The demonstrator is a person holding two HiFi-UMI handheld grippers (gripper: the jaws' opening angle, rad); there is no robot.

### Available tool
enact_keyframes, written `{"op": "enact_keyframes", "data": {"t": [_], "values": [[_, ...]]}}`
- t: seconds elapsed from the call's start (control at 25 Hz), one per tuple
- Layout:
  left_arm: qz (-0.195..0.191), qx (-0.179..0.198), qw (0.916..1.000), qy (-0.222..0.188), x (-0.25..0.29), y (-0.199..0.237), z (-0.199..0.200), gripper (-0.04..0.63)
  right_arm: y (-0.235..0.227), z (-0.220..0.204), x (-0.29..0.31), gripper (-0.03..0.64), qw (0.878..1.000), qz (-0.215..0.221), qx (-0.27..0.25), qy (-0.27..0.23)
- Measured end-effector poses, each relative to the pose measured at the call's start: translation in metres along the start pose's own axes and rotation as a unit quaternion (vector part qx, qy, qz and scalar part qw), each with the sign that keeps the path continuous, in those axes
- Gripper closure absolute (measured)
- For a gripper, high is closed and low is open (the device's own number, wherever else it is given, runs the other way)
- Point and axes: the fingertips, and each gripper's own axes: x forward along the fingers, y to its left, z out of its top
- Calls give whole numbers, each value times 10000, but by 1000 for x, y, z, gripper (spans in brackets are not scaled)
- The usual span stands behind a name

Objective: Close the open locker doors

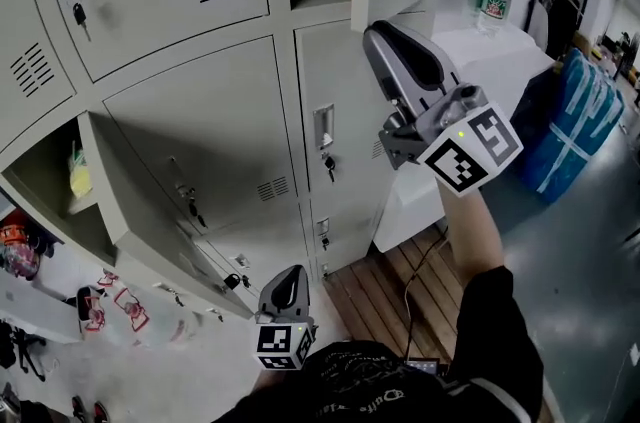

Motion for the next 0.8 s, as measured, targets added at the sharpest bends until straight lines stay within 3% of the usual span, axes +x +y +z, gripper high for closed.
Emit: {"op": "enact_keyframes", "data": {"t": [0.24, 0.44, 0.8], "values": [[-32, -32, 9999, -129, 5, 3, 6, 588, -4, -21, 26, 571, 9991, 283, 244, 188], [23, 153, 9998, -154, 7, 6, 7, 588, -16, -39, 44, 574, 9989, 205, 282, 329], [297, 140, 9992, -247, 7, 18, 13, 588, -39, -56, 77, 586, 9982, -79, 230, 545]]}}
